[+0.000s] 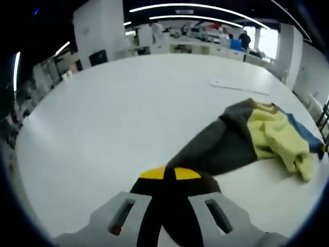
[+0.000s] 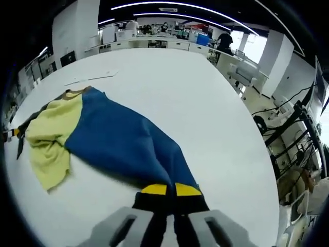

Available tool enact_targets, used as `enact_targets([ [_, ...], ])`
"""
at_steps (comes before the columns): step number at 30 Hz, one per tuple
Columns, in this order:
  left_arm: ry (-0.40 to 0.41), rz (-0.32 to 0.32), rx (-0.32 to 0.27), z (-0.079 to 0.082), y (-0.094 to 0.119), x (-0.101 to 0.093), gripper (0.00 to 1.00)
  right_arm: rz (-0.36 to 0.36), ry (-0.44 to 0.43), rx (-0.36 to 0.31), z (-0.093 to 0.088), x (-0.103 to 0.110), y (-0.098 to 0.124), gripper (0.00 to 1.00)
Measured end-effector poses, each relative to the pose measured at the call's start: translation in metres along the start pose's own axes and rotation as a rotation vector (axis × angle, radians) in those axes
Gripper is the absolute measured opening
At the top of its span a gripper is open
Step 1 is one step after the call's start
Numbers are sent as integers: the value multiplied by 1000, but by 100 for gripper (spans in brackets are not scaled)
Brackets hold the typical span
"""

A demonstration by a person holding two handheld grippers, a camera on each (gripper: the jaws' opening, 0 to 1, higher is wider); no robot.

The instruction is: Fold the garment on the visible template until the final outline fits inside the template.

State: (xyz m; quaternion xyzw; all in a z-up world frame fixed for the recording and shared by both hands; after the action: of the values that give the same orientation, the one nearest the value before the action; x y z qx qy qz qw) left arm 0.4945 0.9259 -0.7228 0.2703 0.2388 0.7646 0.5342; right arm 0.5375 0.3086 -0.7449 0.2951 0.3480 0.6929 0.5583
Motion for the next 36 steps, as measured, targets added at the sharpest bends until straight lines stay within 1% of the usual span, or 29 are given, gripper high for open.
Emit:
enact_targets([
  [3,-18,6,-10,1,-1,1,1,-5,-4,1,0,-3,0,0],
  [5,-54,-4,-29,2,-3,2,1,-2,0,5,-1,-2,0,0],
  [7,-74,-3,-25,-1,-3,1,1,13,38,26,-4,0,0,0],
  [10,-94,-16,-43,-1,-1,0,3,4,48,5,-3,-2,1,5],
  [12,-101,-20,-45,-1,1,1,12,9,39,-11,-1,-3,3,10],
  [13,-101,-21,-46,-1,1,1,18,9,39,-18,0,-3,4,16],
  [14,-107,-28,-56,-1,3,1,26,23,38,-29,1,0,10,21],
  [15,-113,-35,-69,1,6,1,31,39,38,-65,7,4,12,27],
  [16,-113,-44,-84,1,8,0,36,59,27,-108,14,9,16,35],
  [17,-115,-54,-96,2,9,0,41,78,16,-126,18,12,19,40],
  [19,-110,-83,-119,4,13,-5,49,131,-22,-151,25,22,20,46],
  [20,-114,-90,-126,5,15,-6,53,150,-29,-162,27,26,23,49],
  [22,-125,-108,-152,8,19,-9,59,216,-24,-168,32,40,25,55],
  [23,-155,-127,-186,13,26,-12,61,253,-35,-164,33,47,27,58],
  [24,-166,-131,-190,12,28,-13,64,284,-48,-161,35,54,29,62],
  [25,-182,-137,-199,11,31,-15,69,328,-58,-174,39,64,33,66],
  [26,-193,-144,-210,11,33,-16,72,349,-54,-188,42,69,34,68],
  [27,-203,-158,-225,11,37,-18,75,382,-39,-196,46,78,38,70],
  [28,-204,-167,-230,10,39,-20,78,398,-31,-196,48,85,41,73],
  [31,-177,-223,-256,10,49,-26,83,414,40,-195,55,98,45,83],
  [32,-176,-232,-262,10,52,-28,85,419,62,-194,56,103,46,85],
  [34,-185,-239,-274,10,59,-30,92,436,92,-196,60,110,46,86],
  [35,-196,-258,-283,9,64,-34,93,454,102,-196,62,116,46,87],
  [36,-195,-261,-283,9,65,-34,93,476,111,-195,63,124,47,90],
])
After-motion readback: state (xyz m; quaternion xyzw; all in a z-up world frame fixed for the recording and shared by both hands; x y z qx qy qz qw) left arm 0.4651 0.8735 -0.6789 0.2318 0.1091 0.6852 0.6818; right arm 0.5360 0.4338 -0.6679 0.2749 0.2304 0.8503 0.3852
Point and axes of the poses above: the point that each gripper's makers call its tool centre point, and the gripper's own axes: y roughly backward along the fingers, x roughly to its left, z roughly out of its top, the point moved 2 cm from there along y, roughly backward along the fingers, and after that the axes turned 9 degrees about z, right-handed, at the moved point
